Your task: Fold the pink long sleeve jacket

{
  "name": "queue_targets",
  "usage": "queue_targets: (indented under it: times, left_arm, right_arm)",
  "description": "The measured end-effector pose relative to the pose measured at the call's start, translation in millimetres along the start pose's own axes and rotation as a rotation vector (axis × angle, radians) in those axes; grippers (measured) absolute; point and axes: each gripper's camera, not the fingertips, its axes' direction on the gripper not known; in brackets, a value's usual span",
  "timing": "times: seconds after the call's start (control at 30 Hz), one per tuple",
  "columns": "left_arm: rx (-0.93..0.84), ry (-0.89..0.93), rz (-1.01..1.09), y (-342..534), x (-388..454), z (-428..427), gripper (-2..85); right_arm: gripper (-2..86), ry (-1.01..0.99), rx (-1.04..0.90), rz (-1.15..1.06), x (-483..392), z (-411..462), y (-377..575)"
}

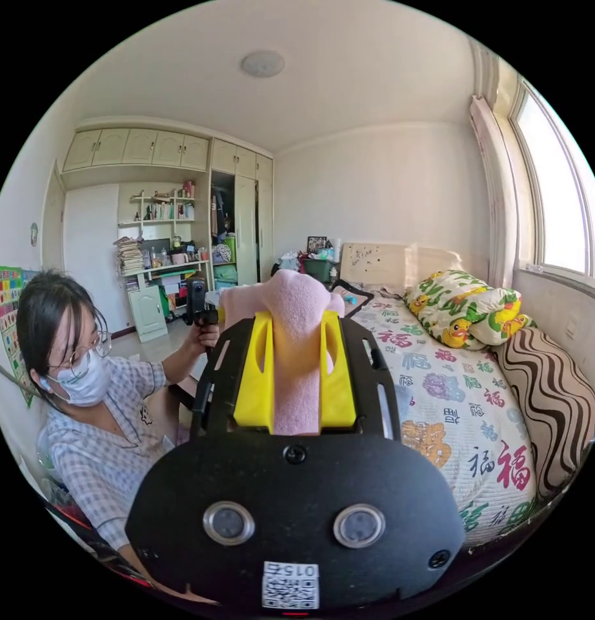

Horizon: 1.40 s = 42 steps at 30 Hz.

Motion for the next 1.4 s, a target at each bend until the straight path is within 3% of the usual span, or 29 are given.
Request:
queue_targets:
  times: [0.2, 0.43, 0.6, 0.73, 0.8, 0.87, 0.97, 1.1, 1.17, 1.4]
  left_arm:
    - [-0.075, -0.093, -0.226, 9.6, -157.1, 61.4, 6.2]
    - [-0.248, -0.197, -0.514, 47.7, -306.8, 124.9, 5.9]
    - [-0.23, -0.066, -0.675, 40.2, -366.2, 127.6, 5.3]
    - [-0.175, -0.209, -0.652, 13.0, -357.1, 105.9, 4.5]
    - [-0.217, -0.352, -0.517, -19.1, -320.8, 95.9, 3.1]
    - [-0.238, -0.402, -0.377, -47.3, -280.5, 95.4, 2.4]
    - [-0.278, -0.308, -0.213, -82.7, -216.8, 117.1, 2.1]
    - [-0.48, -0.175, -0.157, -95.9, -175.7, 195.8, 5.0]
    - [-0.568, -0.221, -0.136, -96.6, -170.5, 225.2, 5.7]
    - [-0.771, -0.446, -0.034, -130.3, -146.2, 301.5, 0.9]
  right_arm:
    - [11.0, 0.025, -0.189, 0.125, 133.4, 134.2, -25.3]
    - [12.1, 0.202, -0.493, 0.445, 290.4, 328.5, 10.2]
    - [12.2, 0.142, -0.439, 0.504, 334.5, 329.8, 9.9]
    - [3.4, 0.299, -0.28, 0.574, 346.3, 285.0, -2.5]
    - [1.6, 0.373, -0.258, 0.498, 330.9, 270.6, -13.0]
    - [0.3, 0.337, -0.306, 0.368, 297.4, 269.0, -24.1]
    - [-0.4, 0.302, -0.417, 0.228, 250.6, 288.4, -22.1]
    - [-0.9, 0.248, -0.563, 0.219, 243.5, 331.2, -1.9]
    - [-0.9, 0.297, -0.642, 0.248, 261.6, 361.0, 19.7]
    - [-1.0, 0.381, -0.646, 0.22, 287.6, 376.4, 30.0]
